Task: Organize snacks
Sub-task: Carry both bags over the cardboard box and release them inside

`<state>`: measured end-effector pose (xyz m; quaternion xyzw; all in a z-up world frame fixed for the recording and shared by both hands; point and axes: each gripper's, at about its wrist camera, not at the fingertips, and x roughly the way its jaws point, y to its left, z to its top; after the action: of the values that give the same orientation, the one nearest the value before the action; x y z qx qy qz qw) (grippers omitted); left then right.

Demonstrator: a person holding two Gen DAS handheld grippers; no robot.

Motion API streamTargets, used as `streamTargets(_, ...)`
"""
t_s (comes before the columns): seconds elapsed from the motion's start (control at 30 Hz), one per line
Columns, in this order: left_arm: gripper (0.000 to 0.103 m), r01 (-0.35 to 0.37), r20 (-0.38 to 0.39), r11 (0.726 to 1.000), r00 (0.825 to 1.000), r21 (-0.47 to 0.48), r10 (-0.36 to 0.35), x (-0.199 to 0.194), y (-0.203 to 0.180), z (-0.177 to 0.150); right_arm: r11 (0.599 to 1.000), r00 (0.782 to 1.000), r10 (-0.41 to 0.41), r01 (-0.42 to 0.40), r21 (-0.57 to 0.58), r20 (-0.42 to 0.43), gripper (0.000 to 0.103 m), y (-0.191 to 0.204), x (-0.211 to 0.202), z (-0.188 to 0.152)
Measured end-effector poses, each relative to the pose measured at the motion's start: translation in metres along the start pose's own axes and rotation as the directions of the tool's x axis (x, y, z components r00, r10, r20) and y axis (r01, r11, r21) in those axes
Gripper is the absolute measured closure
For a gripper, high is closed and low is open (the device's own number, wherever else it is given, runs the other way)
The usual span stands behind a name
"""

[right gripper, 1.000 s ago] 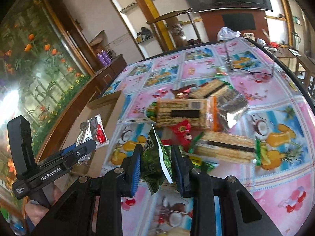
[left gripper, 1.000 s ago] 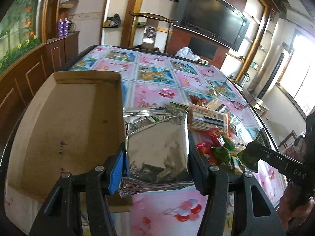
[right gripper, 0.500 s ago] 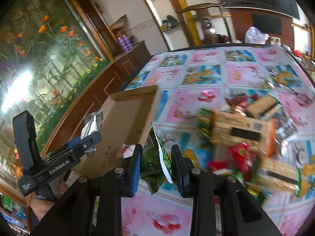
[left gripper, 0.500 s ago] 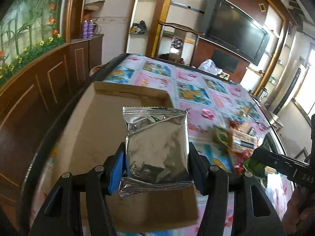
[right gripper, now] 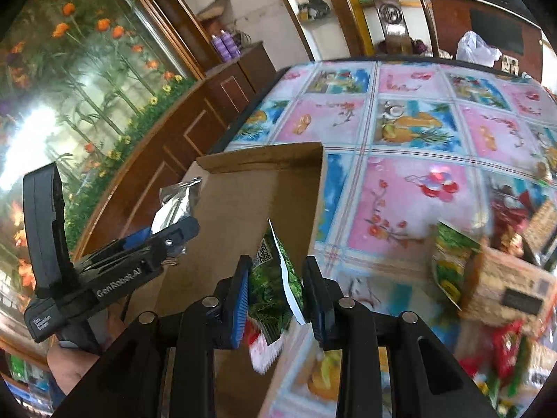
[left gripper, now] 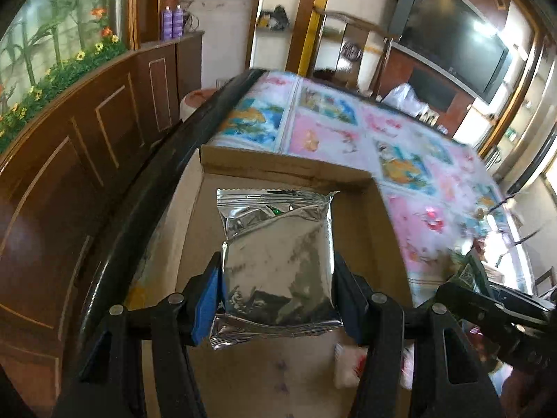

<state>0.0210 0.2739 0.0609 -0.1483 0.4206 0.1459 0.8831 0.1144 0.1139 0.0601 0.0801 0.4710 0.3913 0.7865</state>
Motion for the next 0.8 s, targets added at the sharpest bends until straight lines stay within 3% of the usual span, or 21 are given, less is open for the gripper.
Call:
streamTargets(0.27, 0.045, -0.027, -0.096, 1.000, 0.995, -0.006, 0.026, 0.050, 0.010, 0.019, 0.998, 0.998, -0.043, 0.044, 0.042, -0.045, 0.070, -0.001, 0.057, 0.041)
streamTargets(0.8, 0.043, -0.015, -0.072, 0.999, 0.997, -0.038, 0.013, 0.063, 0.022, 0.032, 0.998, 0.996, -0.054, 0.056, 0.028, -0.064, 0.068, 0.001, 0.096, 0.060)
